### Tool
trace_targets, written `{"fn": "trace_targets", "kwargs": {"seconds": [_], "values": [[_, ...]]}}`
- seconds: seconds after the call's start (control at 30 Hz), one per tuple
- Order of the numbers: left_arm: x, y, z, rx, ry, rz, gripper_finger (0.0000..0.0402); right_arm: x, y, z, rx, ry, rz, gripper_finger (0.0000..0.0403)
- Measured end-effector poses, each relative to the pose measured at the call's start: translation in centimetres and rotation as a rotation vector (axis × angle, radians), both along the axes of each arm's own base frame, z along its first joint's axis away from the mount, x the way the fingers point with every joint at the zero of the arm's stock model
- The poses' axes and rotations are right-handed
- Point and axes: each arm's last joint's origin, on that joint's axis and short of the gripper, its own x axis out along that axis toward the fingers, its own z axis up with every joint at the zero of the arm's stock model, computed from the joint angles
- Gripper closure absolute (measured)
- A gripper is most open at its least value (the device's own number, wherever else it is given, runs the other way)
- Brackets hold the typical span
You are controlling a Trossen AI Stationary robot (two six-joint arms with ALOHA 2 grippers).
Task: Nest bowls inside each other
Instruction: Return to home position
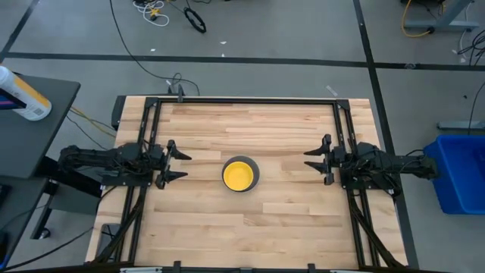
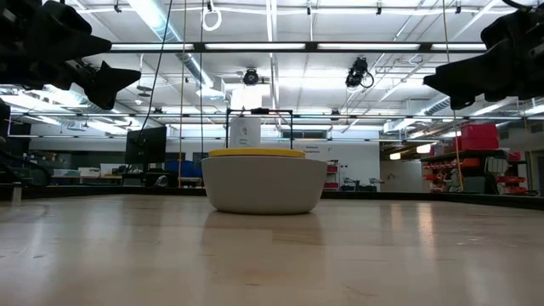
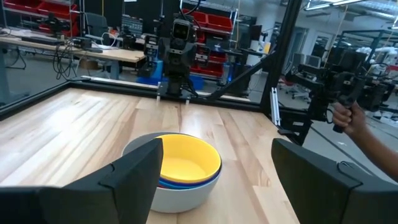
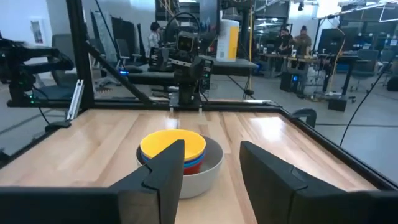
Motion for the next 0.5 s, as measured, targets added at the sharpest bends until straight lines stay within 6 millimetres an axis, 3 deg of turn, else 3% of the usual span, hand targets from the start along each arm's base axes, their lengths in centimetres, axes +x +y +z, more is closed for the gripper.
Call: {"fn": "trace_targets", "kwargs": {"seconds": [0.5], "values": [[0.1, -0.01, -0.16, 0.009, 0.017, 0.0, 0.0095, 0.16, 0.0, -0.2, 0.017, 0.026, 0.002, 0.0237]]}}
